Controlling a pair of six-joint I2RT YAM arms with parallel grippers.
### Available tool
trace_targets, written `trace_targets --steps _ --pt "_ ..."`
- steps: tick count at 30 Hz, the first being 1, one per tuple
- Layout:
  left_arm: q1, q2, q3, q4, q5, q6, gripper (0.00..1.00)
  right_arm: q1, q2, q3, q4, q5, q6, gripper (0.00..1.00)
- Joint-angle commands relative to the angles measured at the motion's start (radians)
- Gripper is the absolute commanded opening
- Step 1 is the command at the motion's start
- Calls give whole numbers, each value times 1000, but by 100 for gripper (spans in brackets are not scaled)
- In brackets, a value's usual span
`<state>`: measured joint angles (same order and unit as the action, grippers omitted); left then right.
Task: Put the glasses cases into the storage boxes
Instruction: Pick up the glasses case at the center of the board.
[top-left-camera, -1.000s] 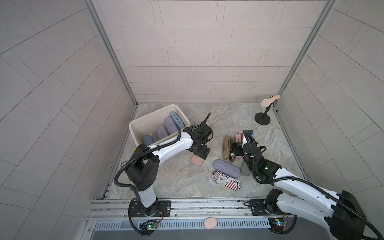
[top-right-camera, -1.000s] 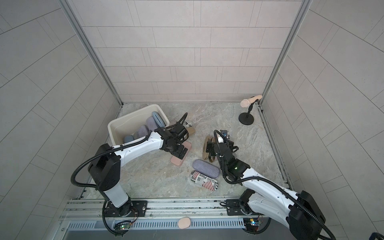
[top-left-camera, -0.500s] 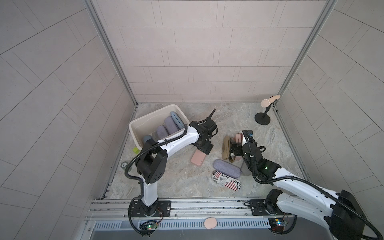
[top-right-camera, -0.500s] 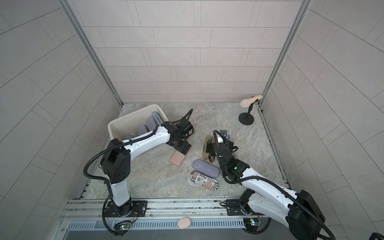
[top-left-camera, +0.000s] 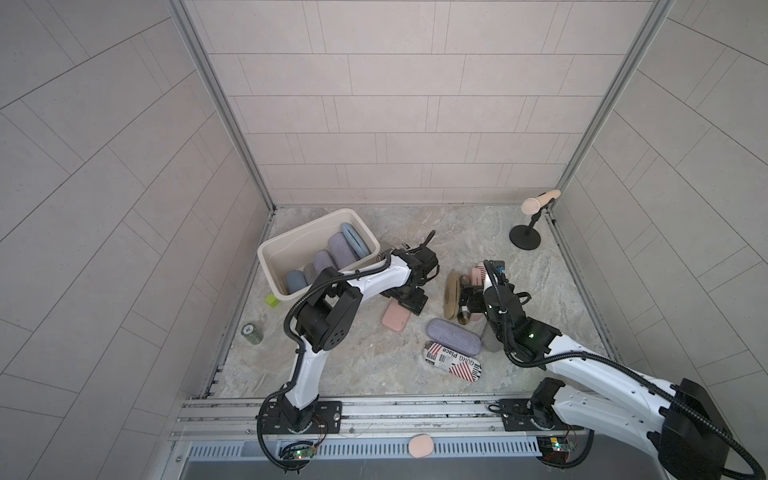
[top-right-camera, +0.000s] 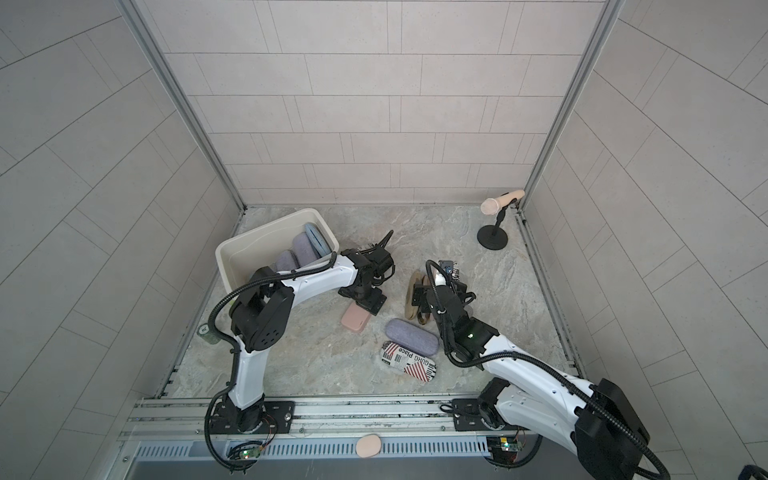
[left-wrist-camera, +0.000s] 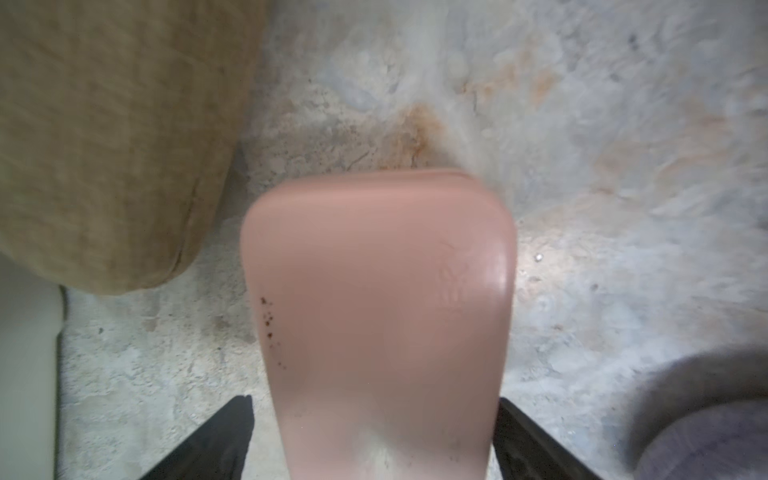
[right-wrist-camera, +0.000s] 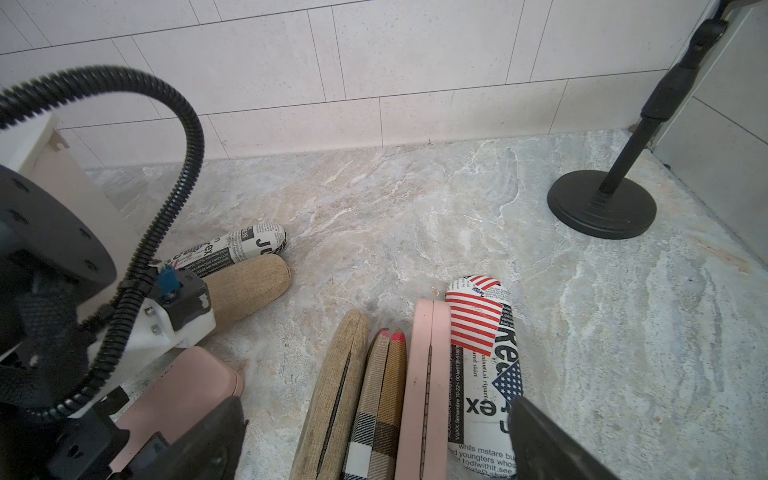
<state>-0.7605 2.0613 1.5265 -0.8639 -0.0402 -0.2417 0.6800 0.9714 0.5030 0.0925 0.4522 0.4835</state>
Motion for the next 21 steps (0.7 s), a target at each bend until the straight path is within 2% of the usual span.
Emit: trace_targets --steps 1,8,21 --pt "-3 -6 -27 23 3 -34 89 -1 -1 14 -16 14 13 100" --pt "-3 -62 -75 50 3 -54 77 -2 -2 14 -17 14 14 100" --pt "-3 -259 -26 5 -75 -46 74 -2 -7 10 -13 14 15 100"
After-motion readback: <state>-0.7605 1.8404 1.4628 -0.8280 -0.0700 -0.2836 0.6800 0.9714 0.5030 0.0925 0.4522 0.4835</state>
